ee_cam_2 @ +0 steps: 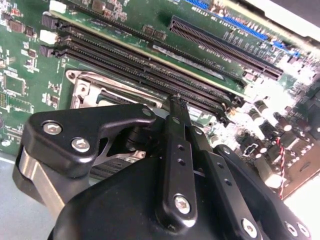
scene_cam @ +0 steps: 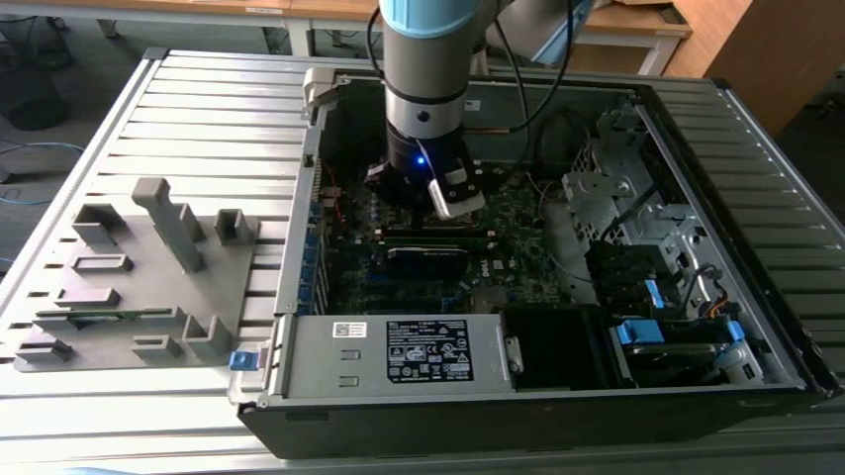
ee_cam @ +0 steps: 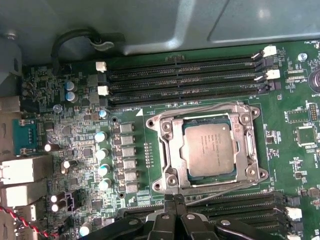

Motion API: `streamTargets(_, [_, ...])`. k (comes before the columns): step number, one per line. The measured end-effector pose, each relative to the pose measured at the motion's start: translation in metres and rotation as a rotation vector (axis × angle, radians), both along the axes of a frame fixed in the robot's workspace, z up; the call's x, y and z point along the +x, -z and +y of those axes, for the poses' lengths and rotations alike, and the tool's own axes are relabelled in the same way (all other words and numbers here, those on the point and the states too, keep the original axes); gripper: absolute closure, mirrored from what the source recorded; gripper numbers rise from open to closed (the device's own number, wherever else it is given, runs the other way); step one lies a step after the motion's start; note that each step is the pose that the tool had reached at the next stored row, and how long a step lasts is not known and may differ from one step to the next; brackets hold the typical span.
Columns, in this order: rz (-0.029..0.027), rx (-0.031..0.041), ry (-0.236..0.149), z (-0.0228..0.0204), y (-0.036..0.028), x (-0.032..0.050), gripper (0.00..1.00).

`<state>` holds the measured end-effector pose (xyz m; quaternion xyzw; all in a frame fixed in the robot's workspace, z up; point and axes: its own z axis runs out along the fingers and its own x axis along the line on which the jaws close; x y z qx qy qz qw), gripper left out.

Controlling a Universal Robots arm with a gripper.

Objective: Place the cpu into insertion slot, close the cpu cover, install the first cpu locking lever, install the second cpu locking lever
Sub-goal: 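Install the second cpu locking lever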

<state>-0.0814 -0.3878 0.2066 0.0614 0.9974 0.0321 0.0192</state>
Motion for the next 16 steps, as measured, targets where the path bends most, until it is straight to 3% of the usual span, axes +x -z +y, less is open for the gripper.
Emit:
streamTargets(4, [0.0, 0.0003, 0.0, -0.0028, 0.0003, -0.0001, 0.89])
streamTargets(6, [0.0001, 0.0043, 0.0, -0.0036, 0.0005, -0.0002, 0.89])
streamTargets(12, [0.0, 0.0426, 0.0, -0.0058, 0.0013, -0.0003, 0.89])
streamTargets(16, [0.0, 0.0614, 0.0, -0.0077, 0.0023, -0.0004, 0.89])
